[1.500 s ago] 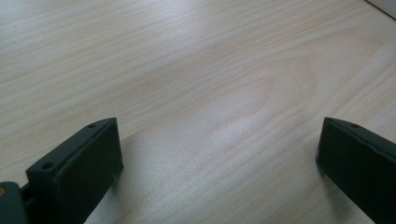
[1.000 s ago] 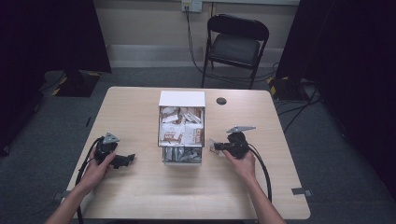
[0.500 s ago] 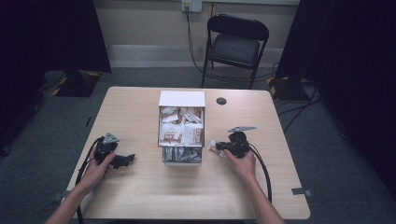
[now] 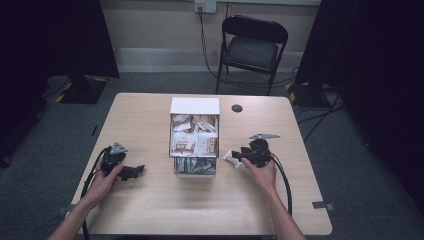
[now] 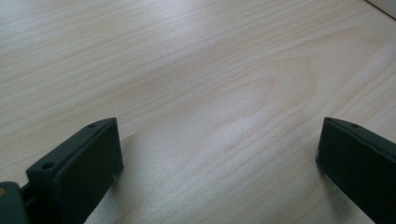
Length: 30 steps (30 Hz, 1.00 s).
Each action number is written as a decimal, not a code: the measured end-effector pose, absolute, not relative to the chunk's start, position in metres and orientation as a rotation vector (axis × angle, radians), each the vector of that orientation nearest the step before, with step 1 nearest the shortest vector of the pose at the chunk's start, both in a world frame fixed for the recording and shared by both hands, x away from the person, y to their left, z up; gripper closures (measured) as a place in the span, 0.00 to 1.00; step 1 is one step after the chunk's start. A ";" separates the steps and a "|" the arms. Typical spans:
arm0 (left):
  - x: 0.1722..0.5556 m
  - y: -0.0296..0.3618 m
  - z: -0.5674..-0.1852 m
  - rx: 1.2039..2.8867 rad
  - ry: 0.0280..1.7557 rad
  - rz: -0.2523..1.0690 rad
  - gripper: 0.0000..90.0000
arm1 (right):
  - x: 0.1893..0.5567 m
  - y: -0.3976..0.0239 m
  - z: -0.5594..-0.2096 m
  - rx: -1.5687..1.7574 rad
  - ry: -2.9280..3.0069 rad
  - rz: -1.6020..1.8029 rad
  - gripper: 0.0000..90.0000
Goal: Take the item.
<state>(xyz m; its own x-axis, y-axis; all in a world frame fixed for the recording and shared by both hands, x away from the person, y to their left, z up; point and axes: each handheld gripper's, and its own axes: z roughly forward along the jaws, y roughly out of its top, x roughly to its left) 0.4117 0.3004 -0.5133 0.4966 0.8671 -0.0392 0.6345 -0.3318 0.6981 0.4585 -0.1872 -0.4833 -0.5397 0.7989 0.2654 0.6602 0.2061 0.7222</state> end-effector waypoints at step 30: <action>0.412 0.300 -0.513 2.080 1.228 0.453 0.00 | 0.395 -0.264 -0.441 1.544 2.155 1.233 0.23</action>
<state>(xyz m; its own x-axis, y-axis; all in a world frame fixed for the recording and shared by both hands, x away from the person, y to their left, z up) 0.4116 0.3004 -0.5133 0.4962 0.8673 -0.0388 0.6343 -0.3316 0.6984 0.3954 -0.2638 -0.4405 -0.4251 0.8605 0.2808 0.6779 0.0971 0.7287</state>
